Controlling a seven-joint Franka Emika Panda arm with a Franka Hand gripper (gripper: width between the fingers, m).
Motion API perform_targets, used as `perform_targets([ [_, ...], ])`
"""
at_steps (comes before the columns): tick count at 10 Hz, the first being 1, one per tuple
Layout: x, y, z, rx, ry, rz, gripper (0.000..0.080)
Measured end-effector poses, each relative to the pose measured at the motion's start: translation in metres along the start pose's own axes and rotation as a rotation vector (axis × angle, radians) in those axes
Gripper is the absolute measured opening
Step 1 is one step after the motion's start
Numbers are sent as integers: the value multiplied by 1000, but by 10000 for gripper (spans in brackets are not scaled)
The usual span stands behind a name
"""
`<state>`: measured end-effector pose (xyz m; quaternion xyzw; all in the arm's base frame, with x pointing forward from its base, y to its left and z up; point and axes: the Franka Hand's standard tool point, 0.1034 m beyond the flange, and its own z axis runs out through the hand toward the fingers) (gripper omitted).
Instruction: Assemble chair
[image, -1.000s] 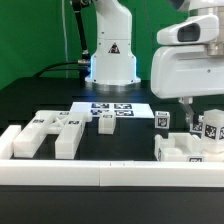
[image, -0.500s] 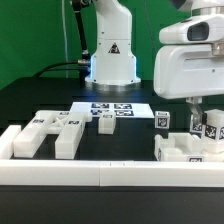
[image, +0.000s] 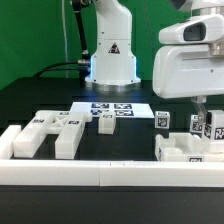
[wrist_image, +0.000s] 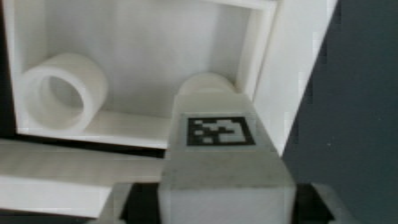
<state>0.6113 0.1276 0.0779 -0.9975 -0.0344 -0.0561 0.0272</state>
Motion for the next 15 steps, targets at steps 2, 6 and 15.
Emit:
perform_targets([
  [2,0,1,0,2,1,208,289],
  [6,-1,3,1,5,10,665,291],
  [15,-1,4,1,9,2,922,537],
])
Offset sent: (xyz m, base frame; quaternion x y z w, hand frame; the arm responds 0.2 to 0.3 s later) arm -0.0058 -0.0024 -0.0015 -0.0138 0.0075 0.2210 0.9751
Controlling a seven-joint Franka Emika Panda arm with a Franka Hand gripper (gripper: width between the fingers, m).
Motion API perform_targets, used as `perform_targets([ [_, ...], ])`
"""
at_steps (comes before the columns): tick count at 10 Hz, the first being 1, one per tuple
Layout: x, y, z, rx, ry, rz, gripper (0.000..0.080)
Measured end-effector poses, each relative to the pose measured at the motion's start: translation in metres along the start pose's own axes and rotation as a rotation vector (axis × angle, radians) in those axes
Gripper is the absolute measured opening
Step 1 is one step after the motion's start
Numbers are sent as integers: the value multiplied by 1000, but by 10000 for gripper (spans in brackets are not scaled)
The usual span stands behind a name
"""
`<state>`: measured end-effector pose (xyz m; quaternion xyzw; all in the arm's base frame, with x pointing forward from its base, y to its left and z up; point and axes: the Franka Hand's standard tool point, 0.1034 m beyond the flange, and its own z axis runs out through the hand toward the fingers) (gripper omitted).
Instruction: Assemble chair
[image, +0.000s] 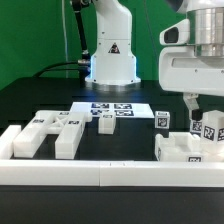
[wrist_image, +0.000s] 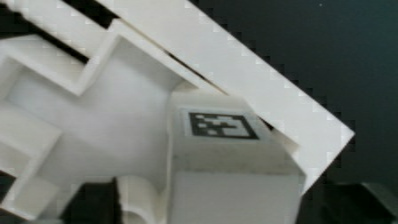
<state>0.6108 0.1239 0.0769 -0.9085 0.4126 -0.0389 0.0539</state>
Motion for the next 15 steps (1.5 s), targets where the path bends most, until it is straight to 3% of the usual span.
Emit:
perform_targets([
  [1,-1,-1,0,-3,-4,-113,626],
  [2,-3,-1,0,-3,-6,-212,642],
  [10,-1,-2,-2,-9,-9,-908,649],
  [15,1,-1,-1,-13,-9,-1114,636],
])
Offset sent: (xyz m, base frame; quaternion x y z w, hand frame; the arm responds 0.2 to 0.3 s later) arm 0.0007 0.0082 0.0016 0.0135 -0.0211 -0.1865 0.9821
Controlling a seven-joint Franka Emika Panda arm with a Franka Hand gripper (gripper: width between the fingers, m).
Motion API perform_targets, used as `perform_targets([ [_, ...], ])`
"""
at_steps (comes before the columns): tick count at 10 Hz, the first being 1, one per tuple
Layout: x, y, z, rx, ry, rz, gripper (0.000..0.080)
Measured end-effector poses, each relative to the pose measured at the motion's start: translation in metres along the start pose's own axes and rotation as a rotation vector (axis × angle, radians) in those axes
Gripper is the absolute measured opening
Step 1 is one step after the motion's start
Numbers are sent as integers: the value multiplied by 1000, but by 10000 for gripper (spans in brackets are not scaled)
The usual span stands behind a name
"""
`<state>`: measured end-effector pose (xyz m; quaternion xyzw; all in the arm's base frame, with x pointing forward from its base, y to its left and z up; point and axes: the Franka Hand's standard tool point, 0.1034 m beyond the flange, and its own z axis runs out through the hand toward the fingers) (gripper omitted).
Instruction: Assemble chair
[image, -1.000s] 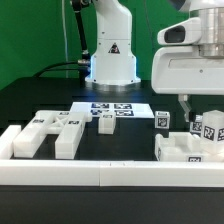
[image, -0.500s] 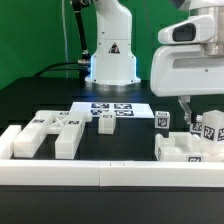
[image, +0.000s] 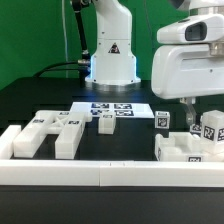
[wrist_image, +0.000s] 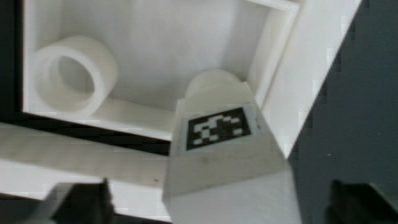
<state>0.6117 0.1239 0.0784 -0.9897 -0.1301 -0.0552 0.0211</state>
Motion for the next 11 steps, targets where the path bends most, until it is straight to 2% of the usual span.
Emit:
perform_targets([
  [2,0,0,0,0,0,0,287],
  [5,0,0,0,1,0,118,288],
  [11,-1,1,1,10,-4,696,289],
])
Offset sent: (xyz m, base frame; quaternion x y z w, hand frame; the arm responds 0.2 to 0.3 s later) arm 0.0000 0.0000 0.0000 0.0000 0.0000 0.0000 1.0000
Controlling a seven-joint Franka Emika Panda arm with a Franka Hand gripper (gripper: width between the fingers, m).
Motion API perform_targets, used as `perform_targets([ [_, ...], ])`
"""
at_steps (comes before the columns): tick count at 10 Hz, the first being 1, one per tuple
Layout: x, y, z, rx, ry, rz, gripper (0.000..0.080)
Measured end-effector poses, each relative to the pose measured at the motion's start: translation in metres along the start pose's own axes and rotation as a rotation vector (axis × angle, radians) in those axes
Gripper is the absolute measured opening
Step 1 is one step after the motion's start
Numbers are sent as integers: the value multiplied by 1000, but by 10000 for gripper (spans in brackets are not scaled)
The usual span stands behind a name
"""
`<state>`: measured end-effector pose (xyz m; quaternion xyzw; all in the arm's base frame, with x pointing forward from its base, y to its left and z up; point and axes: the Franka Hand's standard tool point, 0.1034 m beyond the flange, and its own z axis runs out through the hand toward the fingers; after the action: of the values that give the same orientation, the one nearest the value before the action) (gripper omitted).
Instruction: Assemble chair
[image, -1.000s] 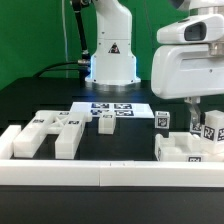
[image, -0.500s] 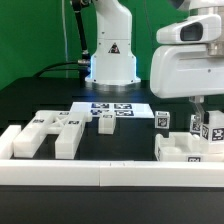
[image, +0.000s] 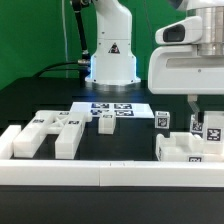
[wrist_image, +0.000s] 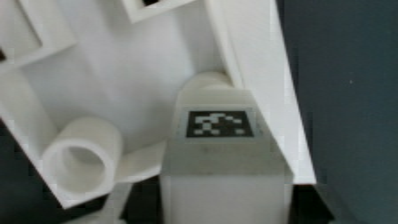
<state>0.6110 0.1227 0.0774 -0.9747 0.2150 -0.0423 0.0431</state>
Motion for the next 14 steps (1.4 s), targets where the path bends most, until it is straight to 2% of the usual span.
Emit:
perform_targets([
  [6,-2,-2,1,-5,5,535,290],
  [9,-2,-2,1,-7,6,553,292],
  [11,-2,-1,1,-9,3,478,603],
  [12,-2,-2,1,-12,1,397,635],
  [14,0,-3,-1,-11,0,145,647],
])
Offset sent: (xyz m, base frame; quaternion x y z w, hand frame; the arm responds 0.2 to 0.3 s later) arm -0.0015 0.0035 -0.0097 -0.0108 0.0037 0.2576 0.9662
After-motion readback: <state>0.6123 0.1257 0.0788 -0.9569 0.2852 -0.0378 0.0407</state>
